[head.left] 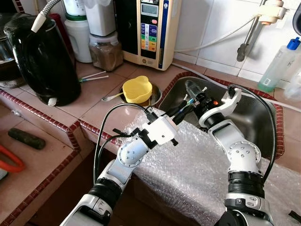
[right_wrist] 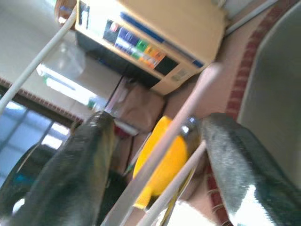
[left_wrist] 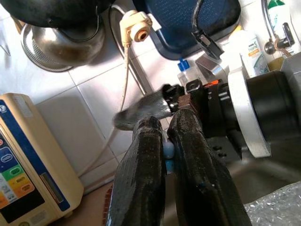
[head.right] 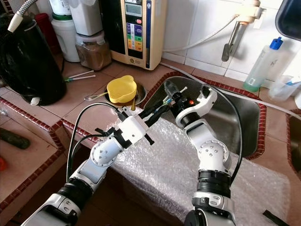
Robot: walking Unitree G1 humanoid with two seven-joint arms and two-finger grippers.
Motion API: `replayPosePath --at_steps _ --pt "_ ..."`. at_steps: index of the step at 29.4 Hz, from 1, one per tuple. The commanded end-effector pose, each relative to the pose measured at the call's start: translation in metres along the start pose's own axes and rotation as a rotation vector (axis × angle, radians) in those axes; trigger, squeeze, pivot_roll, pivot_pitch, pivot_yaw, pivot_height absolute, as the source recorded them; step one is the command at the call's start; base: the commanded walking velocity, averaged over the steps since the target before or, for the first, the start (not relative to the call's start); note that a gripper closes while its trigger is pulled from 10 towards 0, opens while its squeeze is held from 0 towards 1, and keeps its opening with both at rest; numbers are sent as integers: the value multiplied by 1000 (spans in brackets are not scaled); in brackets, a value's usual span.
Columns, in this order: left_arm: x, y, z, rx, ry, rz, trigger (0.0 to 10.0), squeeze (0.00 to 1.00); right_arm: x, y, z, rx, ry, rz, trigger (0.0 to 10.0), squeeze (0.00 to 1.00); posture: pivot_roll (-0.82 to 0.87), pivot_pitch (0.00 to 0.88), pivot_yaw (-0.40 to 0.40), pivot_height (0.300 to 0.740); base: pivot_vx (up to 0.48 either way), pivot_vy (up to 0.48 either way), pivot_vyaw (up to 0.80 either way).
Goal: Kitchen organization
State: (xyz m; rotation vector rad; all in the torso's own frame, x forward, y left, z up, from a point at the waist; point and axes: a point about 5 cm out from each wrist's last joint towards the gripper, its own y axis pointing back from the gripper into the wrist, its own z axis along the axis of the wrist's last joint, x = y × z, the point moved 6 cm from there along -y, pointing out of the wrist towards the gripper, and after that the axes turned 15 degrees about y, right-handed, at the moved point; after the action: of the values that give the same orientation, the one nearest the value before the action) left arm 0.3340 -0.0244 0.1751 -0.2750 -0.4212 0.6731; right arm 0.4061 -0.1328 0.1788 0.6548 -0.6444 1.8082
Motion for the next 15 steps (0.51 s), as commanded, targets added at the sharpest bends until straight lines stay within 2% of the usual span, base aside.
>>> replayPosePath --at_steps 1,15 --pt "-4 -1 2 -9 3 -13 0 0 -1 -2 5 -9 9 -13 0 0 4 0 -26 740 0 0 0" --pt "-3 0 -2 3 5 1 0 0 -10 -2 4 -10 23 -56 0 0 3 0 -21 740 0 0 0"
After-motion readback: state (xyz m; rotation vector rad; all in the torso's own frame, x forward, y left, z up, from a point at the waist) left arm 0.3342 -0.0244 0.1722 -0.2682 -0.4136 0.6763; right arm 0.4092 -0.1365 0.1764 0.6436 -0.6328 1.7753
